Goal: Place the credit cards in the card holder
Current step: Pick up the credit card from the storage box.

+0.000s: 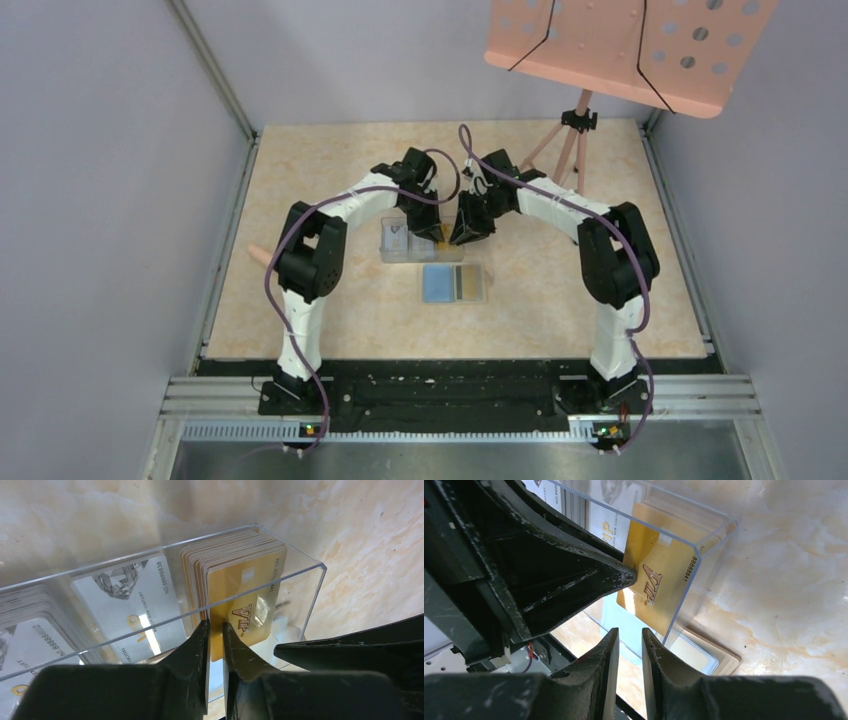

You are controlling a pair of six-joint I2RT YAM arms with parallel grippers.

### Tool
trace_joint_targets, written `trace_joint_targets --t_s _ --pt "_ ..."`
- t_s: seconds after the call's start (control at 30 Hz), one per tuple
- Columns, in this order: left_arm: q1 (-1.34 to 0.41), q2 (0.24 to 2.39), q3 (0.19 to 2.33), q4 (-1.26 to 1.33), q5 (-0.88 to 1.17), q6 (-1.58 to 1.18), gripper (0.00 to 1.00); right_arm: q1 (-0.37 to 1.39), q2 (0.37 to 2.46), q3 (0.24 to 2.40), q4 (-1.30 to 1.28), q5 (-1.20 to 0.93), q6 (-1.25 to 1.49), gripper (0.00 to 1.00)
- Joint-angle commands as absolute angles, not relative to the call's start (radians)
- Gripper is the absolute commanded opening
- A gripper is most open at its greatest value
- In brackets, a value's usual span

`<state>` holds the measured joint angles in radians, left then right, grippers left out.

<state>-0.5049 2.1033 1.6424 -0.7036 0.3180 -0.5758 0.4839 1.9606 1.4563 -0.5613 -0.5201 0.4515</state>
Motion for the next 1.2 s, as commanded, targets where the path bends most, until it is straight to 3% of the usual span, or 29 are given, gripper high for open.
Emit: trace_joint_targets --t_s 0.0,0.13,0.33,0.57,0.83,1.17 --pt "-0.516 2.077 1.696 -0.721 0.273 -0.558 0.13 0.479 1.963 1.458 -0.529 -0.535 0.453 0.22" --pt "-0.522 2.094 1.743 -0.789 0.227 -0.533 0.11 0.479 1.961 1.456 -0.529 -0.538 0.45 0.21" --pt "-0.548 2.132 1.806 -0.862 0.191 -0.483 0.29 0.479 1.948 1.454 -0.531 -0.53 0.445 0.21" --pt "-0.559 2.185 1.856 -0.918 0.188 -0.479 0.21 0.464 1.916 1.444 -0.534 -0.512 0.435 0.21" --pt "-0.559 2.107 1.811 -0.89 0.124 -0.483 0.32 0.454 1.905 1.432 -0.54 -0.512 0.421 0.21" --pt "-0.55 1.982 1.69 -0.753 0.124 -0.5 0.34 0.45 1.899 1.428 -0.538 -0.509 0.411 0.24"
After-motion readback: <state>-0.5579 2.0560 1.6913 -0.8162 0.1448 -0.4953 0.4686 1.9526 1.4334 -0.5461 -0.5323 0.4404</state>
